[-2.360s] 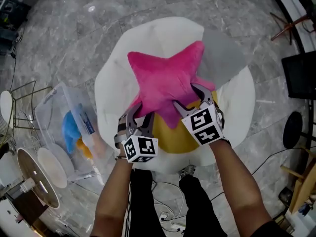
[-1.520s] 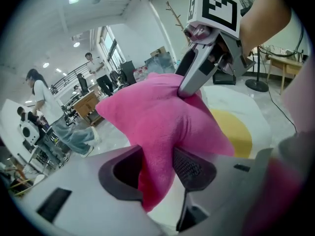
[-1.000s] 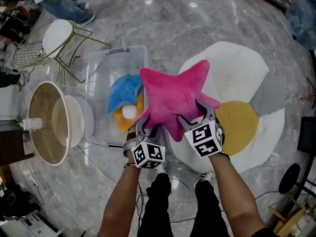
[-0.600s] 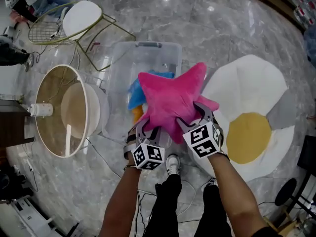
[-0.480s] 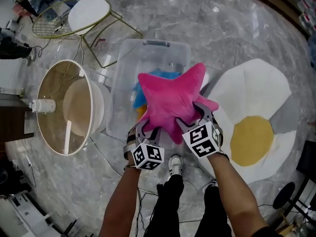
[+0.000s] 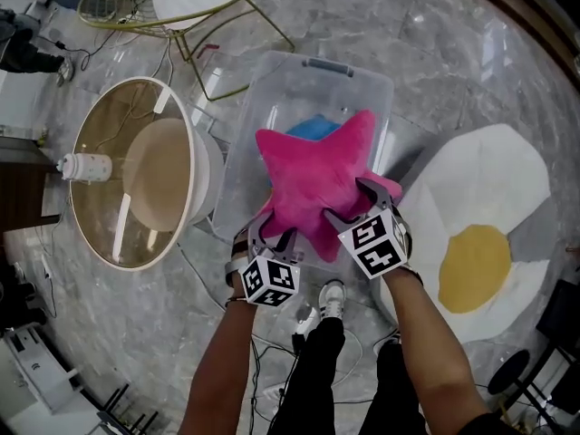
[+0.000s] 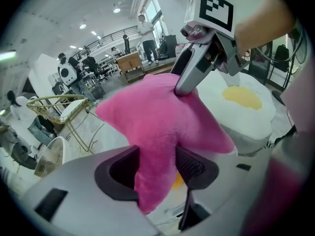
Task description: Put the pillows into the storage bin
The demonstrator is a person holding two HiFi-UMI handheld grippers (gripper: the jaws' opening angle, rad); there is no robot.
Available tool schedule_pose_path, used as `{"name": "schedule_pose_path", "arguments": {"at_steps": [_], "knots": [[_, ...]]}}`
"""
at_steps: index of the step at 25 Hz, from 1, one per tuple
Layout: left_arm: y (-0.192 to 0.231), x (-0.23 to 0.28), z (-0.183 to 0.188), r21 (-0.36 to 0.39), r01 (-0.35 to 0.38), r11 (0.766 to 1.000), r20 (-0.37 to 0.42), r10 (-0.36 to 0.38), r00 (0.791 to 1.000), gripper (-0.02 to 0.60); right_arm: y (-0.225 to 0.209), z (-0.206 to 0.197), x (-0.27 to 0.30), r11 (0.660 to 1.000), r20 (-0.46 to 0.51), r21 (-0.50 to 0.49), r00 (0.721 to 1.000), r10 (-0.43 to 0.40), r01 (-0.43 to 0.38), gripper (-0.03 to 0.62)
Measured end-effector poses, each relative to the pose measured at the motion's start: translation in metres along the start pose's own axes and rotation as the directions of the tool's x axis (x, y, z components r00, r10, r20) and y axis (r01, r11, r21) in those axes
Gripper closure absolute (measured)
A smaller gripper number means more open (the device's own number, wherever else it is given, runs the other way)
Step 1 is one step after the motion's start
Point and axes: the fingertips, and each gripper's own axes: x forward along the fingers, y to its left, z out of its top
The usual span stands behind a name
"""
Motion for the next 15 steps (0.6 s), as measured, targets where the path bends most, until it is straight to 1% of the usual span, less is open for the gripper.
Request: {"name": "schedule_pose_path", "arguments": {"at_steps": [5,6,7,8,9,10,11,13,15], "knots": [[0.006,0.008,-0.018,-0.021,0.003,1.0,-0.017,-0.003,1.0,0.336,0.008,0.002,0.02,0.999,-0.016,-0.022,0.999,0.04,-0.041,0.226],[0.007,0.01,-0.022,-0.019,-0.002,1.0,-0.03,0.001,1.0,0.33,0.009,0.0,0.024,0.998,-0.026,-0.022,0.998,0.052,-0.052,0.216],[0.007,0.013,-0.026,-0.015,-0.007,1.0,-0.046,0.007,0.999,0.314,0.009,-0.003,0.027,0.998,-0.04,-0.025,0.998,0.058,-0.059,0.183],[0.007,0.015,-0.03,-0.01,-0.015,1.0,-0.059,0.014,0.998,0.282,0.008,-0.004,0.031,0.998,-0.05,-0.037,0.997,0.053,-0.055,0.12],[0.007,0.016,-0.032,-0.009,-0.023,1.0,-0.063,0.022,0.998,0.271,0.007,-0.004,0.032,0.997,-0.05,-0.06,0.998,0.036,-0.039,0.109],[0.006,0.016,-0.032,-0.017,-0.03,0.999,-0.06,0.029,0.998,0.268,0.007,-0.002,0.033,0.996,-0.039,-0.083,0.999,0.014,-0.017,0.069],[0.005,0.016,-0.031,-0.033,-0.035,0.999,-0.055,0.033,0.998,0.256,0.006,0.001,0.031,0.995,-0.022,-0.096,1.0,-0.005,0.003,0.047],[0.006,0.015,-0.029,-0.067,-0.046,0.997,-0.048,0.043,0.998,0.247,0.004,0.005,0.027,0.996,0.008,-0.087,1.0,-0.027,0.028,0.043],[0.006,0.012,-0.027,-0.084,-0.061,0.995,-0.043,0.058,0.997,0.244,0.003,0.005,0.021,0.997,0.022,-0.071,0.999,-0.036,0.037,0.042]]}}
